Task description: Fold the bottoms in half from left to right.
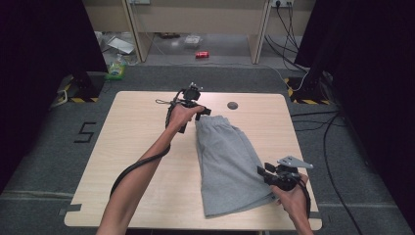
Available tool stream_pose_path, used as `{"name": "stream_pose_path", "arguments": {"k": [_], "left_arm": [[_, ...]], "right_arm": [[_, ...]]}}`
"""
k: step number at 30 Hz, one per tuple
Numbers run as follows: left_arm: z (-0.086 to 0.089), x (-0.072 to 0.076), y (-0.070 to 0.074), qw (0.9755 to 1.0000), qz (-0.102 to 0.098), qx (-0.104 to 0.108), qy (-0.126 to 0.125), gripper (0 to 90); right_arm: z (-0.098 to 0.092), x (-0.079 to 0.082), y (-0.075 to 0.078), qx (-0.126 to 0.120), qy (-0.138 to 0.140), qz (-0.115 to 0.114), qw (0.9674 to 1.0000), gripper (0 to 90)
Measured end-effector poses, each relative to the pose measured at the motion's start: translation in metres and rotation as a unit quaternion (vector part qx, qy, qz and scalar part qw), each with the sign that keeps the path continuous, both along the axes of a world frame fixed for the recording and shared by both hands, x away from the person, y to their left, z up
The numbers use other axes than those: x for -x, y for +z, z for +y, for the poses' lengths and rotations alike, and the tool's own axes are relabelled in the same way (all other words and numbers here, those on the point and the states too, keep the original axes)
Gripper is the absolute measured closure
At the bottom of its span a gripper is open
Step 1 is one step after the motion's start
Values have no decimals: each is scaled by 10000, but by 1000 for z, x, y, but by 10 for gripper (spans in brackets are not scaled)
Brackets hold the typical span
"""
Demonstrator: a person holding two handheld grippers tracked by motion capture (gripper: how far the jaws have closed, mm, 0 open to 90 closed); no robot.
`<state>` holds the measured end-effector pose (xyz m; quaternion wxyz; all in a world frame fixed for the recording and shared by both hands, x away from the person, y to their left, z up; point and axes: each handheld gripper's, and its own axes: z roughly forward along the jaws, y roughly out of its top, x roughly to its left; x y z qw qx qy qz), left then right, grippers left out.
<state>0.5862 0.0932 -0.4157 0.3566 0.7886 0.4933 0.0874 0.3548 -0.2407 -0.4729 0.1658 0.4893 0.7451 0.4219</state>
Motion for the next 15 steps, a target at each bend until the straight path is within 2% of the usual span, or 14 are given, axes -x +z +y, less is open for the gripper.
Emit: {"name": "stream_pose_path", "arguments": {"k": [2,3,4,5,8,10,11,12,15], "left_arm": [[3,0,-2,10000,8,3,41,411],[8,0,-7,9999,50,26,98,407],[8,0,-7,9999,50,26,98,406],[12,-1,-12,9999,92,21,120,404],[16,0,-16,9998,128,46,118,403],[17,0,-17,9998,144,34,113,400],[19,0,-19,9998,146,20,120,395],[19,0,-19,9998,146,20,120,393],[23,2,-22,9998,170,31,100,391]], "right_arm": [[2,-5,-1,16,14,29,10000,612],[6,-17,-2,24,10,96,10000,618],[6,-17,-2,24,10,96,10000,618],[11,-30,-1,20,50,112,9999,625],[21,-49,0,105,119,165,9997,638],[24,-55,-1,132,152,183,9996,639],[32,-66,-3,175,184,257,9993,637],[32,-66,-3,175,184,257,9993,637],[43,-86,-10,278,167,414,9986,644]]}}
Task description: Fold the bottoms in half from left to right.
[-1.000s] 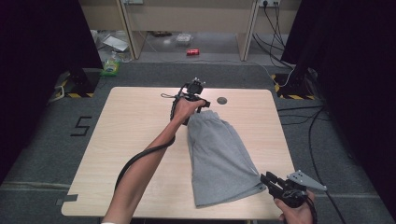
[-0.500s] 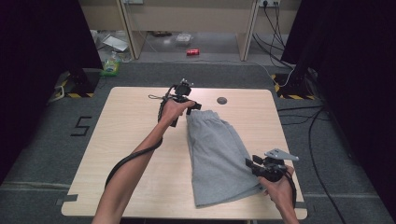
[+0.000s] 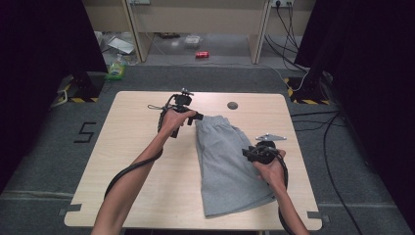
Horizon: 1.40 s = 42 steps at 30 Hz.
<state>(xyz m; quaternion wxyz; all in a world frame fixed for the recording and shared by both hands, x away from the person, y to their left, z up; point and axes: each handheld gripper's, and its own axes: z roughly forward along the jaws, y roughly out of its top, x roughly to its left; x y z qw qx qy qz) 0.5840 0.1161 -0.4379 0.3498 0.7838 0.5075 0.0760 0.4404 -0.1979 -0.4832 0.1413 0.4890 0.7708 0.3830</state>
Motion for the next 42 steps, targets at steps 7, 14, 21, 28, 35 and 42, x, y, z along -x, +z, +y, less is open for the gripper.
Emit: {"name": "stream_pose_path", "arguments": {"k": [7,14,21,28,35,42], "left_arm": [[6,-1,-5,10000,51,42,45,378],[6,-1,-6,9999,65,70,31,376],[4,0,-5,10000,50,44,21,368],[6,1,-10,10000,78,57,16,363],[17,4,-12,9999,104,71,61,354],[21,4,-13,9998,123,63,117,350]], "right_arm": [[1,-17,-10,126,-83,234,9996,836],[-12,-15,1,-45,-156,17,9999,883],[-27,-24,-10,193,-455,98,9987,883],[-33,-12,5,144,-502,-80,9986,764],[-50,53,12,142,-345,-18,9993,649],[-66,106,1,126,-351,152,9992,637]]}}
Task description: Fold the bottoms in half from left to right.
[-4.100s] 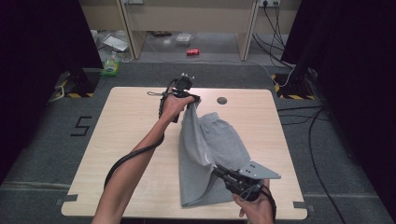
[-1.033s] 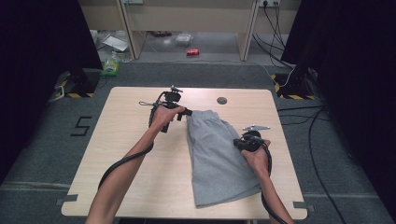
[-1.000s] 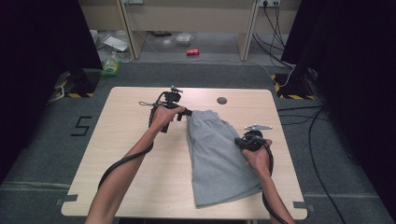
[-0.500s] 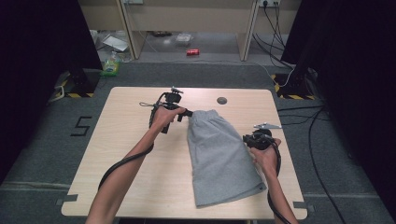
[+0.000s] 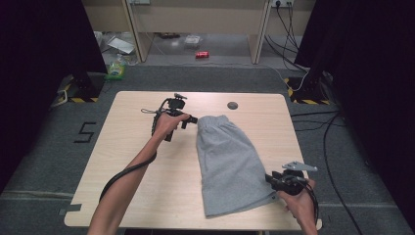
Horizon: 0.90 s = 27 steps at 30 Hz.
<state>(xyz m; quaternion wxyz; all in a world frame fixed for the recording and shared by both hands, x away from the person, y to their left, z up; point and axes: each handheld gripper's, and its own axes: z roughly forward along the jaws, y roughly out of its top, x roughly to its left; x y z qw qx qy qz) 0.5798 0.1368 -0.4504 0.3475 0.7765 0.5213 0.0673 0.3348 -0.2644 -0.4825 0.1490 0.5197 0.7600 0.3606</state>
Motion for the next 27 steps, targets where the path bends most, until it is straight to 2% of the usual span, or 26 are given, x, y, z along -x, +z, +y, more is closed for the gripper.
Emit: {"name": "stream_pose_path", "arguments": {"k": [4,5,6,7,8,11,13,15,18,19,20,21,23,24,26,27], "left_arm": [[-4,1,-1,10000,22,-20,-58,348],[-5,1,-2,10000,17,-8,-63,346],[-5,1,-2,10000,17,-8,-63,345],[-6,1,-3,10000,26,-7,-71,345],[-6,1,-4,10000,47,-27,-82,343],[-6,1,-4,10000,53,-27,-79,340],[-6,2,-5,9999,53,-48,-87,340],[-5,2,-4,9999,42,-33,-96,340],[-6,3,-5,9999,52,-37,-98,339],[-6,3,-5,9999,52,-37,-98,339],[-5,3,-6,9999,55,-31,-101,339],[-5,3,-6,9999,54,-32,-81,339],[-4,3,-7,10000,65,-38,-61,339],[-3,2,-7,9999,84,-49,-53,339],[-4,2,-8,10000,88,-5,-47,339],[-4,2,-8,10000,88,-5,-47,339]], "right_arm": [[-7,12,-8,-30,-28,116,9999,657],[-8,13,-9,-54,-21,144,9999,696],[-8,13,-9,-54,-21,144,9999,696],[-9,15,-10,-56,20,163,9998,769],[-12,18,-9,-90,124,93,9998,841],[-15,24,2,-63,161,-154,9997,860],[-17,29,10,-79,184,-272,9994,862],[-19,34,11,-99,177,-216,9996,862],[-21,34,-7,122,155,69,9998,861],[-22,33,-14,92,119,184,9997,859],[-22,33,-14,92,119,184,9997,859],[-26,33,-17,-124,34,214,9997,842],[-27,32,-15,-115,24,170,9998,815],[-25,32,-7,31,-44,86,9999,759],[-21,31,0,77,-3,-100,9999,704],[-21,31,0,77,-3,-100,9999,704]]}}
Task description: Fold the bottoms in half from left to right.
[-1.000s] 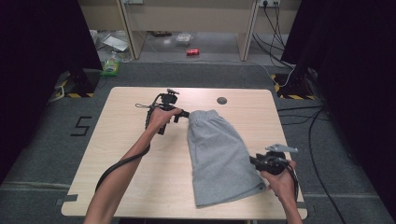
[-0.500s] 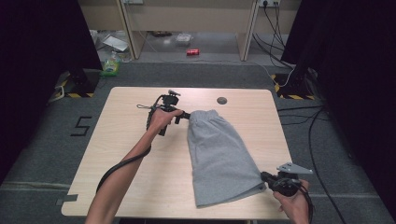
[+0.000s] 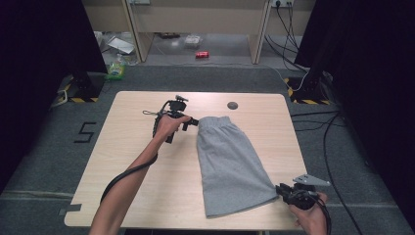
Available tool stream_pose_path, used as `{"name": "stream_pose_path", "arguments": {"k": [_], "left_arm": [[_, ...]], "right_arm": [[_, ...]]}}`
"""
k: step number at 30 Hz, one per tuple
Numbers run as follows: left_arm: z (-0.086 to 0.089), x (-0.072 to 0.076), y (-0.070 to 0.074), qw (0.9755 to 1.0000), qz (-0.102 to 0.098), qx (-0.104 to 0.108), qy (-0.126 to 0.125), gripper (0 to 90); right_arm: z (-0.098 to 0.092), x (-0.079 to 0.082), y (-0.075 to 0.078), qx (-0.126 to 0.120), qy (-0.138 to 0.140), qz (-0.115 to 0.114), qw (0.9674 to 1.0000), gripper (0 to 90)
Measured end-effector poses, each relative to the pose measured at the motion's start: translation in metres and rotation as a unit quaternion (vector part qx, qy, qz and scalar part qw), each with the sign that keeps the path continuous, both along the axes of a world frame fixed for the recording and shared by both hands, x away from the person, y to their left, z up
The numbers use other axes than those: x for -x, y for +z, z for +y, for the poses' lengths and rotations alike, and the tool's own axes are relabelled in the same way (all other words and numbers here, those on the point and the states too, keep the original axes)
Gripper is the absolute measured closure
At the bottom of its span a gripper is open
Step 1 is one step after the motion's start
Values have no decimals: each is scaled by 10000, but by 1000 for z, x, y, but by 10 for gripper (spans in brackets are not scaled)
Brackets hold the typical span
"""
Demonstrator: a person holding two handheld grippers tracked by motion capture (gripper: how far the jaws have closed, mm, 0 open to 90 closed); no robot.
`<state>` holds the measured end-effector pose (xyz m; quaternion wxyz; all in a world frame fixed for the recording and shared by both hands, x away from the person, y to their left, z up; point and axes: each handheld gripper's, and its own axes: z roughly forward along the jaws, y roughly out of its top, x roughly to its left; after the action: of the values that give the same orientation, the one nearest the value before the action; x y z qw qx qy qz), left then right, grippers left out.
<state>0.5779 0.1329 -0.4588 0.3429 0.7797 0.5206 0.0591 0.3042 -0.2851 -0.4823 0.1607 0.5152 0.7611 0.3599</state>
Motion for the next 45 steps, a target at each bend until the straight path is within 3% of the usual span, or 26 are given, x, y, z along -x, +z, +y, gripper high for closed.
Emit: {"name": "stream_pose_path", "arguments": {"k": [2,7,11,13,14,16,17,18,23,27,33,34,35,38,43,45], "left_arm": [[-3,1,-1,10000,-6,-29,-49,337],[-8,4,0,9999,-25,17,-125,329],[-16,7,-1,9997,-22,69,-218,320],[-18,7,-2,9997,-31,68,-213,316],[-19,7,-2,9997,-45,96,-206,313],[-22,8,-3,9998,-50,124,-178,304],[-22,8,-3,9998,-50,124,-178,301],[-23,8,-3,9998,-51,128,-176,301],[-27,6,-8,9999,-17,140,-97,303],[-31,2,-13,9999,12,129,-12,313],[-37,-1,-25,9999,82,-77,-57,384],[-36,-2,-29,9999,131,-43,-29,384],[-33,-3,-34,9996,254,138,3,391],[-32,-3,-36,9992,300,245,-11,437],[-34,-3,-34,9992,295,271,-26,511],[-35,-2,-32,9995,185,260,-38,603]], "right_arm": [[10,-6,8,-7,66,-161,9998,648],[25,-22,12,-53,180,-206,9996,612],[36,-58,18,-162,208,-379,9989,582],[39,-66,19,-157,216,-365,9990,580],[46,-82,21,-86,248,-404,9988,575],[54,-96,23,-85,267,-406,9988,575],[54,-96,23,-85,267,-406,9988,575],[62,-109,23,-23,294,-383,9988,571],[78,-131,18,73,340,-308,9989,567],[85,-137,15,91,356,-292,9989,567],[90,-149,13,166,300,-314,9989,563],[90,-149,13,166,300,-314,9989,563],[90,-152,12,163,260,-323,9990,562],[88,-155,11,171,233,-288,9992,557],[86,-156,8,166,196,-272,9993,554],[84,-155,8,157,183,-282,9993,552]]}}
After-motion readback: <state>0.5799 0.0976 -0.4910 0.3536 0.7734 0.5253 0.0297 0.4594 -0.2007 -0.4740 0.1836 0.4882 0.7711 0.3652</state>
